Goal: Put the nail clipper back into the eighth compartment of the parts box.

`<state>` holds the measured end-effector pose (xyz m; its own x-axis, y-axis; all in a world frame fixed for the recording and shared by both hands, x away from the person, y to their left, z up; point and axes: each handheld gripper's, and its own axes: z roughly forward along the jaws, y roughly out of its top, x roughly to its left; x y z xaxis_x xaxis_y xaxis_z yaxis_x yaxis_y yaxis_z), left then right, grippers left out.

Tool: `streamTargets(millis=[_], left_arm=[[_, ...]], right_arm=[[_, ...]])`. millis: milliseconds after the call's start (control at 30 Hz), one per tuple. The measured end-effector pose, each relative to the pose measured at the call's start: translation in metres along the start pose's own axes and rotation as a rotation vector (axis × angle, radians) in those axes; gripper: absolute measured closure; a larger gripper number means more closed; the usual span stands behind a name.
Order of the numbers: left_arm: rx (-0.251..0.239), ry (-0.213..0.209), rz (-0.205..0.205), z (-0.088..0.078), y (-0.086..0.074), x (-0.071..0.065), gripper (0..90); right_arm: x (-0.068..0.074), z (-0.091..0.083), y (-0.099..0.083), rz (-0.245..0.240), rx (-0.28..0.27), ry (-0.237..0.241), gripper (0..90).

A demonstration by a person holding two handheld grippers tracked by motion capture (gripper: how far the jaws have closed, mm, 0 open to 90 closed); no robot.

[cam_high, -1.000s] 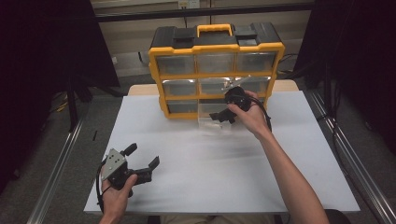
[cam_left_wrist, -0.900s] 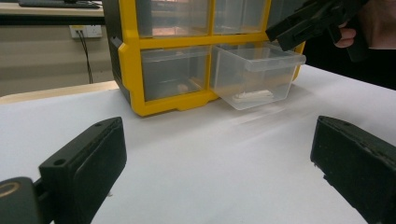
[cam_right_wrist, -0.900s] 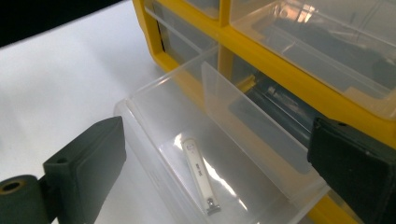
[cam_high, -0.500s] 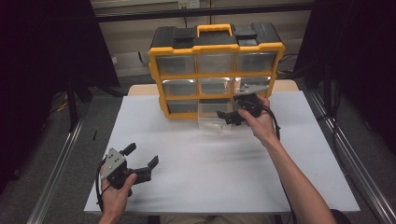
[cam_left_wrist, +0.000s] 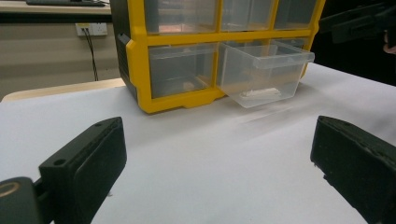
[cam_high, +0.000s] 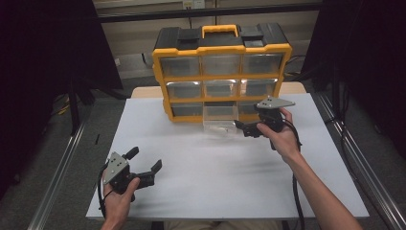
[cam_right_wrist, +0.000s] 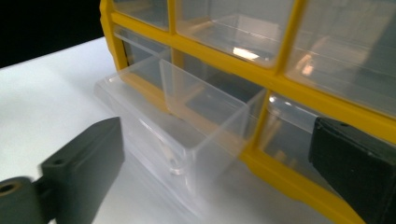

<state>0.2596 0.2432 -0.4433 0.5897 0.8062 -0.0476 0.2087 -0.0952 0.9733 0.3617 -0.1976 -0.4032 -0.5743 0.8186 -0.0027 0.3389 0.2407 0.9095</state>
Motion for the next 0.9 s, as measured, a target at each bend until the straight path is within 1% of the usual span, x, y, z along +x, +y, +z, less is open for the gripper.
streamTargets(millis=[33, 67, 100, 167, 200, 233, 267, 367, 400, 433, 467, 500, 533, 600, 633, 733, 767, 833, 900], left_arm=[[0.000, 0.000, 0.001, 0.000, 0.000, 0.000, 3.5], [0.004, 0.003, 0.010, 0.000, 0.000, 0.000, 3.5], [0.001, 0.001, 0.003, 0.001, 0.000, -0.001, 3.5], [0.002, 0.001, 0.002, 0.001, 0.000, 0.000, 3.5], [0.000, -0.003, 0.000, 0.002, -0.001, 0.000, 3.5], [0.000, 0.003, 0.000, 0.002, -0.001, 0.001, 3.5], [0.001, 0.004, -0.001, 0.001, -0.001, 0.001, 3.5], [-0.002, 0.007, 0.000, 0.001, -0.001, 0.001, 3.5], [0.006, 0.006, 0.004, 0.000, 0.000, 0.001, 3.5], [-0.004, 0.001, 0.001, 0.000, 0.000, 0.000, 3.5], [-0.006, 0.003, 0.007, 0.000, 0.000, 0.001, 3.5], [-0.007, 0.004, 0.008, 0.000, 0.000, 0.000, 3.5], [-0.003, 0.000, 0.007, 0.000, 0.000, 0.000, 3.5], [0.000, 0.015, 0.015, 0.001, -0.001, 0.000, 3.5], [-0.001, 0.010, 0.010, 0.001, -0.001, 0.001, 3.5], [-0.001, 0.017, 0.008, 0.000, -0.001, 0.000, 3.5], [0.001, 0.017, 0.010, 0.000, 0.000, 0.000, 3.5], [0.002, 0.015, 0.008, 0.000, -0.001, -0.001, 3.5], [0.003, 0.014, 0.006, 0.000, -0.001, -0.001, 3.6]], right_arm=[[0.001, -0.004, -0.002, 0.002, -0.006, -0.006, 3.5], [0.001, -0.007, -0.005, 0.010, -0.009, 0.000, 2.7], [0.001, -0.010, -0.008, 0.012, -0.007, -0.002, 3.4], [0.001, -0.016, -0.012, 0.014, -0.013, -0.001, 2.9], [0.001, -0.019, -0.015, 0.027, -0.015, 0.000, 3.0], [0.000, -0.022, -0.017, 0.039, -0.023, 0.003, 3.1], [0.000, -0.025, -0.019, 0.041, -0.030, 0.006, 2.8], [0.001, -0.034, -0.027, 0.043, -0.039, -0.010, 3.0], [0.001, -0.038, -0.031, 0.039, -0.047, -0.013, 3.0], [0.001, -0.040, -0.034, 0.035, -0.050, -0.030, 3.3], [0.001, -0.044, -0.040, 0.037, -0.055, -0.042, 3.5], [0.000, -0.047, -0.043, 0.043, -0.050, -0.040, 2.9], [0.001, -0.050, -0.047, 0.052, -0.049, -0.048, 3.1], [0.001, -0.058, -0.054, 0.061, -0.051, -0.053, 3.2], [0.002, -0.062, -0.058, 0.067, -0.049, -0.056, 3.1], [0.003, -0.073, -0.067, 0.059, -0.056, -0.079, 3.1], [0.004, -0.077, -0.070, 0.067, -0.058, -0.085, 3.1], [0.005, -0.084, -0.076, 0.063, -0.062, -0.097, 3.1], [0.006, -0.092, -0.082, 0.078, -0.070, -0.107, 3.1]])
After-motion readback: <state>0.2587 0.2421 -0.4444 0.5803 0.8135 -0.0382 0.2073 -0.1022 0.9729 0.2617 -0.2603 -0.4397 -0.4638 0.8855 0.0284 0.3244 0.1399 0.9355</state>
